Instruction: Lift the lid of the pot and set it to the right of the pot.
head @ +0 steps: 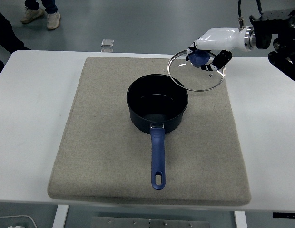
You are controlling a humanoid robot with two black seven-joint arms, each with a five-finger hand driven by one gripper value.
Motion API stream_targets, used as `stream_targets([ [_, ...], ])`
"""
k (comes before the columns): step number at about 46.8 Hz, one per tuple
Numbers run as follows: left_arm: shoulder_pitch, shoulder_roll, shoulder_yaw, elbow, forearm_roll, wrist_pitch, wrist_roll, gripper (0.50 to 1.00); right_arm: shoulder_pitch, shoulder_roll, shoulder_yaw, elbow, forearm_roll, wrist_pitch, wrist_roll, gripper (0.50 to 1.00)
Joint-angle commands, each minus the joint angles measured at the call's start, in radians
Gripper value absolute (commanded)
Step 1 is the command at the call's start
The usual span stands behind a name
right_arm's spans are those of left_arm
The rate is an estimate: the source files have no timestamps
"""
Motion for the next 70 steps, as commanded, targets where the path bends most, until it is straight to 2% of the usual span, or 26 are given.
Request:
stream_targets([
  [1,-0.001,0.000,0.000,0.000,0.000,0.000,0.000,1.000,-0.005,-0.001,-0.001,-0.016,-0.001,0.000,0.000,0.500],
  [24,0.001,0.000,0.000,0.000,0.000,0.000,0.000,1.000,-0.022,-0.012,-0.039,-0.043,-0.004,0.000,0.000,0.500],
  [53,0.001,0.000,0.000,0.000,0.000,0.000,0.000,1.000,-0.036,-0.070,-0.166,-0.060,-0.001,0.008,0.000,0.500],
  [70,-0.001,0.000,0.000,0.000,0.000,0.000,0.000,1.000,-0.046,-0.098,-0.159,-0.051,0.012,0.009,0.000,0.500],
])
